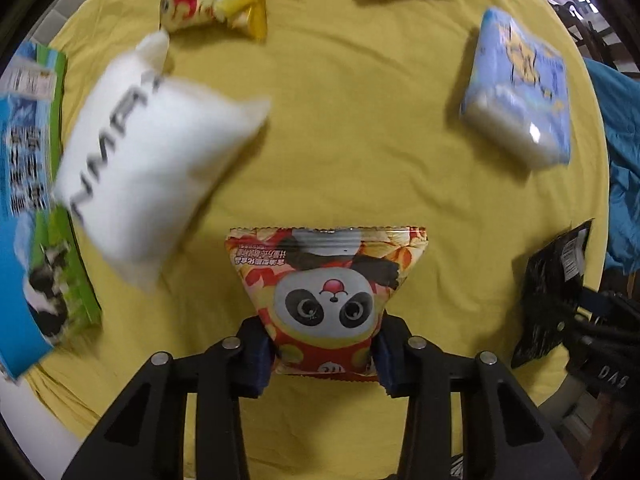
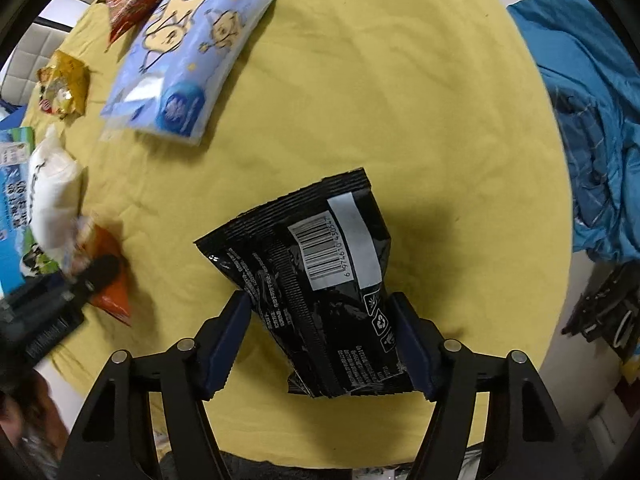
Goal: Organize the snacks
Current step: 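Grasp the panda chip bag with the left tool while the right grasps the black bag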
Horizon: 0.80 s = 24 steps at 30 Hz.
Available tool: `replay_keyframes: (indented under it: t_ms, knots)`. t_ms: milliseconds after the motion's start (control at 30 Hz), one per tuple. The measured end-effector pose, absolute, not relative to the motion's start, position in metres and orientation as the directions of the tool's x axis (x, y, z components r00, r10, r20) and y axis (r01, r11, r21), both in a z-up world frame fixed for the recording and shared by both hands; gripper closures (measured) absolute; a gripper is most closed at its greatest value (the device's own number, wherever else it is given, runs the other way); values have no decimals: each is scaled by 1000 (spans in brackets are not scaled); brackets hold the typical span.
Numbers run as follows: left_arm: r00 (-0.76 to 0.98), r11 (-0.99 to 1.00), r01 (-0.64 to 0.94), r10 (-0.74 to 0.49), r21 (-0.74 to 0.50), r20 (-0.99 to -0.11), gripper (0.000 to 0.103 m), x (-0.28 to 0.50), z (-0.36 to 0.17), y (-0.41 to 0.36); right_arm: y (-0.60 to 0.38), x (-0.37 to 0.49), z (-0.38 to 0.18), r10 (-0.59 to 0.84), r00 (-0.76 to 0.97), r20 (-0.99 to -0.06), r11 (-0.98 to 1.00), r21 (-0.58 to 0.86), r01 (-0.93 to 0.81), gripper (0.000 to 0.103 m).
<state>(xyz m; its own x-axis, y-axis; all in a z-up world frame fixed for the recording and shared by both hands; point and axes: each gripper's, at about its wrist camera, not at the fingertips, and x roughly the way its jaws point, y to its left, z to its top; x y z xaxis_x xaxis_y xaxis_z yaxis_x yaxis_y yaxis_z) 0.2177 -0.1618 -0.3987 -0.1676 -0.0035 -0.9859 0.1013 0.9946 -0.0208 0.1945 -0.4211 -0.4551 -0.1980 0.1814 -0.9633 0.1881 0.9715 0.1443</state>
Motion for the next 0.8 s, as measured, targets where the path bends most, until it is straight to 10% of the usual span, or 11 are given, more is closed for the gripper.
replay_keyframes:
  t_ms: [233,367,800]
  knots:
    - [-172,998,56,-25,-35,-985,65,206,-419,-153,-416,174,-464,133,-213,-968,988,114,100,22]
    - [-152,998,45,-33,-40,-988,66,202,-418,-149,-410,165,-474,41,-218,-975,999,33,40,47]
    - [48,999,51,-4,-2,-999,68,181,-328,-162,-429,141,-442,95,-130,-987,988,77,133,53]
